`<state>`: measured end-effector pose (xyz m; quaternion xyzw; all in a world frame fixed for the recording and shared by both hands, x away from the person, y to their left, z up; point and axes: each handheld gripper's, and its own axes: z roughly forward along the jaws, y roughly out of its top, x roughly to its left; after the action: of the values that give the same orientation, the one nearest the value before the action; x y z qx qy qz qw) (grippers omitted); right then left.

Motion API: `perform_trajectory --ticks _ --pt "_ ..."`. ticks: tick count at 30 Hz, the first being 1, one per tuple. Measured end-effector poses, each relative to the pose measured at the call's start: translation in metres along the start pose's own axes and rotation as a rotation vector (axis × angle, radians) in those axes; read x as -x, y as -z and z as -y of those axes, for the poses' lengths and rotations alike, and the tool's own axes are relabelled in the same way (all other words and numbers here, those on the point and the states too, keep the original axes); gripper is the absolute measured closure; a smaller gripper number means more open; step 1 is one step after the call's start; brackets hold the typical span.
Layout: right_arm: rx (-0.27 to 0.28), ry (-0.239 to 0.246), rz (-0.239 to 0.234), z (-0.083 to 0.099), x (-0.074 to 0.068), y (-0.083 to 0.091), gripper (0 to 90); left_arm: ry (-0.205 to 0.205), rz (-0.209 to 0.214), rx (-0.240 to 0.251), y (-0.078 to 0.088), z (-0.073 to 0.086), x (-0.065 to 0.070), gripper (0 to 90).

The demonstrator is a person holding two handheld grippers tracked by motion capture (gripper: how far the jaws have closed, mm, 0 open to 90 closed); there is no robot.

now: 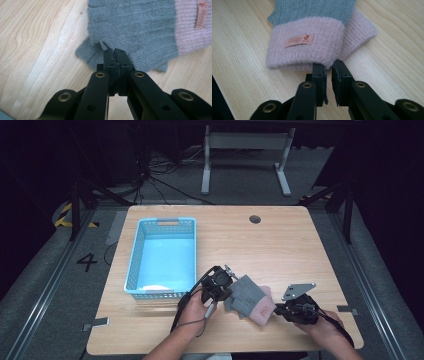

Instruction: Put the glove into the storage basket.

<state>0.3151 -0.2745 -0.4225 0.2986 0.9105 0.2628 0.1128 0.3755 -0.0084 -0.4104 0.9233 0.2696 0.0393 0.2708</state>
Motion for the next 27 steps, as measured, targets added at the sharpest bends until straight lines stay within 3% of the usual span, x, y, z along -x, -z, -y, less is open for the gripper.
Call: perform_trajectory --ticks 11,27 --pt "0.064 -0.041 0.023 -0.006 0.010 0.015 83.9 0.003 0.005 0.037 0.026 0.005 0.011 89.1" --pt "0.128 -0.068 0.022 -0.029 0.036 0.010 84.9 -0.006 0.005 0.027 0.036 0.014 0.029 89.2"
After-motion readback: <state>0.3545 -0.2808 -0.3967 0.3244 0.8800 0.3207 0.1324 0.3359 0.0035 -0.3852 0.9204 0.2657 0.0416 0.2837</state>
